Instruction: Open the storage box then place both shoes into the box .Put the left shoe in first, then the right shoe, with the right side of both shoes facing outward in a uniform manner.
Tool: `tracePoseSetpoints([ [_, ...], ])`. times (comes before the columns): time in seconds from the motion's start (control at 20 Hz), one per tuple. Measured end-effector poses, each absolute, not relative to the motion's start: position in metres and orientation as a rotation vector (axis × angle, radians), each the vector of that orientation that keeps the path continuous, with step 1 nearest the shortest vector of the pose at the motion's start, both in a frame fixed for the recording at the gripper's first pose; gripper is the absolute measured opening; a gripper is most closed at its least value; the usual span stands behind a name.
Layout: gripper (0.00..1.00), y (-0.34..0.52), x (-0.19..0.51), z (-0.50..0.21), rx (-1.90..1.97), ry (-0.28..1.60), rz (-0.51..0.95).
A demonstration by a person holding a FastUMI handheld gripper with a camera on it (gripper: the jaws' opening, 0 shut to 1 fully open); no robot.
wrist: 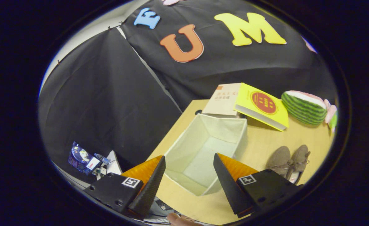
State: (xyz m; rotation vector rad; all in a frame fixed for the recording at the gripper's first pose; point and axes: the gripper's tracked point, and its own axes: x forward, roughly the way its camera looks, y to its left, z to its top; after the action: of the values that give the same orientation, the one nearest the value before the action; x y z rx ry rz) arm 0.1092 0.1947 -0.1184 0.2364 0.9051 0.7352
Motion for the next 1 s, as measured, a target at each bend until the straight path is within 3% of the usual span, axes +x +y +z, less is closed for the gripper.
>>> tracePoseSetpoints([
  [0.3,0.89,0.121,0.11,-0.192,0.15,1.137,0.586],
  [0.75,0.72,0.008,0.131,-0.264,-0.017,1.256,0.325],
  [1.0,0.5,-0.02,0.139,-0.296,-0.086,1.288,0.261],
])
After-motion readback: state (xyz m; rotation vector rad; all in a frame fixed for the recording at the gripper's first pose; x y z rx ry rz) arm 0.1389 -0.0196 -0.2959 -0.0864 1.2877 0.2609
